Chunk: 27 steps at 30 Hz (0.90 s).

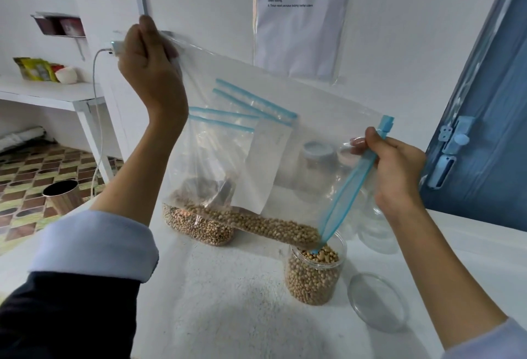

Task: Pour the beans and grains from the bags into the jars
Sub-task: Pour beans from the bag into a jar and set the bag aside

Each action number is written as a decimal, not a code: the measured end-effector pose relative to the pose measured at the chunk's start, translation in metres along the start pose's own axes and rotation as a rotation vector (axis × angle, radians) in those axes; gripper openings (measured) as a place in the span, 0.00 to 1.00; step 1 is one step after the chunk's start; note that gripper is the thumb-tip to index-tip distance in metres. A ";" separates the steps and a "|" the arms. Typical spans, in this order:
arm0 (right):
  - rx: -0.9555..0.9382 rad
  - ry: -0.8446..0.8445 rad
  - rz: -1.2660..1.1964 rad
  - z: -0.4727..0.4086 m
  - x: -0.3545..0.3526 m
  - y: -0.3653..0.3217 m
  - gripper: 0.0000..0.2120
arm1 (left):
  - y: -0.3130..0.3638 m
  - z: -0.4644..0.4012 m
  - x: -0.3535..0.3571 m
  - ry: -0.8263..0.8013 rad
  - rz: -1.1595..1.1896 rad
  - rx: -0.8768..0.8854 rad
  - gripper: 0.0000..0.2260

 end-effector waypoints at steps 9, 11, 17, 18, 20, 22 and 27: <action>0.017 -0.105 0.020 0.004 0.011 -0.002 0.11 | 0.011 -0.007 0.003 -0.026 0.004 0.027 0.18; 0.016 -0.053 0.001 0.003 0.009 -0.001 0.11 | 0.013 -0.008 0.003 -0.035 0.003 0.037 0.18; 0.035 -0.126 0.014 0.002 0.015 -0.001 0.13 | 0.015 -0.007 -0.002 -0.013 -0.026 0.041 0.17; 0.036 -0.106 0.007 0.000 0.014 -0.002 0.13 | 0.015 -0.007 -0.003 -0.008 -0.034 0.043 0.17; 0.053 -0.125 0.025 -0.001 0.016 -0.002 0.12 | 0.016 -0.007 -0.003 -0.001 -0.054 0.043 0.18; 0.055 -0.114 0.028 0.000 0.016 0.000 0.12 | 0.017 -0.006 -0.003 0.000 -0.063 0.043 0.18; 0.017 -0.077 0.031 0.001 0.013 -0.001 0.11 | 0.020 -0.006 -0.002 -0.030 -0.113 0.053 0.15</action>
Point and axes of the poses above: each hand's wrist, its own z-axis away from the middle knuckle, its own x-axis out of the palm, y = z × x, the point moved 7 cm from there along -z, towards the middle knuckle, and after that the axes turned 7 degrees about -x, right-handed, at the moved point
